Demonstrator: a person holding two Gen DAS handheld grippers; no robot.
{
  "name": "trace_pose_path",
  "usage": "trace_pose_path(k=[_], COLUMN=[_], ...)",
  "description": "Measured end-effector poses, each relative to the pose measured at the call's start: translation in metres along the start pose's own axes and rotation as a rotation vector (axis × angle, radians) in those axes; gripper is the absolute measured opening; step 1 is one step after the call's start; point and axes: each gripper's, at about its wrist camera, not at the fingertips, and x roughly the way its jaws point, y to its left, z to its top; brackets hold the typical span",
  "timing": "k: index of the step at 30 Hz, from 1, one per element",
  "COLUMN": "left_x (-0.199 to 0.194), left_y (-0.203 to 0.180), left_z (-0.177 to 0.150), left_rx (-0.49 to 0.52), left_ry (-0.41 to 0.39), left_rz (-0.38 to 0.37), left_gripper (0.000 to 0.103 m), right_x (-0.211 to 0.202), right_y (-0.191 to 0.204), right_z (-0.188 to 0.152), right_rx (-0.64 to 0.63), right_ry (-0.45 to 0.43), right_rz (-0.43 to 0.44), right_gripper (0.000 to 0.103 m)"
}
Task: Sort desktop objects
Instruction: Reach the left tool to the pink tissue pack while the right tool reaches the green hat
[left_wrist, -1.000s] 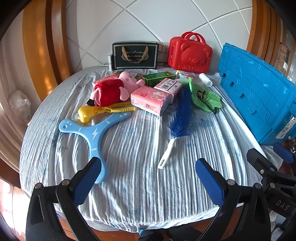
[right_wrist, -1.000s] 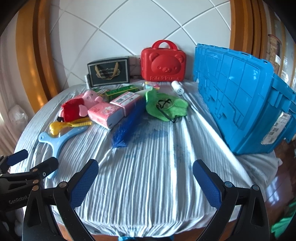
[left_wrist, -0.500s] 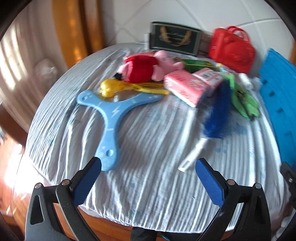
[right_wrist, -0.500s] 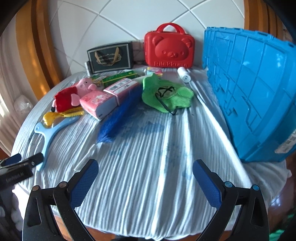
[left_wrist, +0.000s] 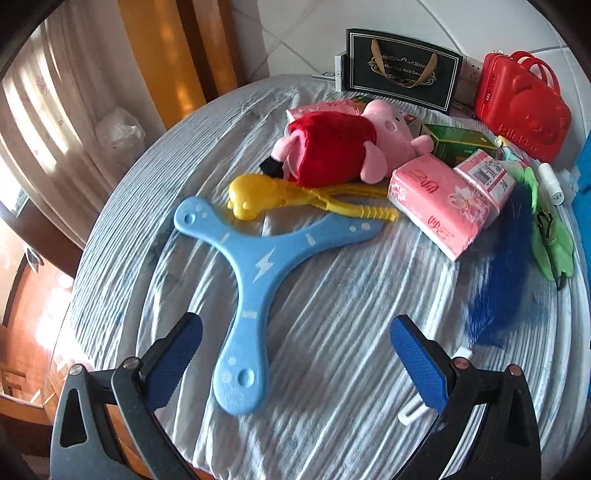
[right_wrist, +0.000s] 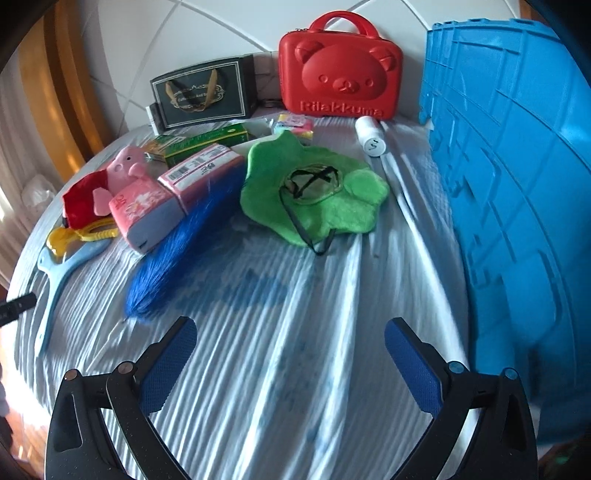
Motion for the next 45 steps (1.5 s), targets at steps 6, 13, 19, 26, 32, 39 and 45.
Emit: trace_pose_path(k=[6,13,19,26,32,39,45], left_x=[0.021,0.03,0.062,0.115,0.111,0.098,0.139], left_y=[-0.003,-0.071,-0.145,-0.171,-0.143,-0.121,-0.137], left_z=[0.046,0.078,0.112,0.118,0.095,0.079,0.085], left_rx=[-0.031,0.071,0.092,0.027,0.142,0.2,0.178], left_ry=[-0.008,-0.001,0.043,0.11,0.152,0.132,0.226], left_rz=[-0.071,-0.194,-0.186,-0.087,-0.169,-0.117,-0.057], left_gripper=[0.103,0.103,0.103,0.103,0.103,0.103,0.103], right_x=[0.017,0.043,0.061,0.09,0.117,0.131,0.151], right_y=[-0.006,-0.024,-0.034,-0.04,-0.032,-0.005,0.01], right_z=[0.032,0.067,0.082,0.097,0.103,0.114,0.125], right_rx=[0.008,0.044,0.053,0.052,0.033,0.0,-0.011], right_ry=[0.0,0.01,0.029,0.06,0.097,0.1,0.152], right_rz=[-0.066,-0.143,-0.151,-0.131,-0.07,0.03,0.005], right_gripper=[0.103,0.103,0.103,0.103,0.103,0.103,0.103])
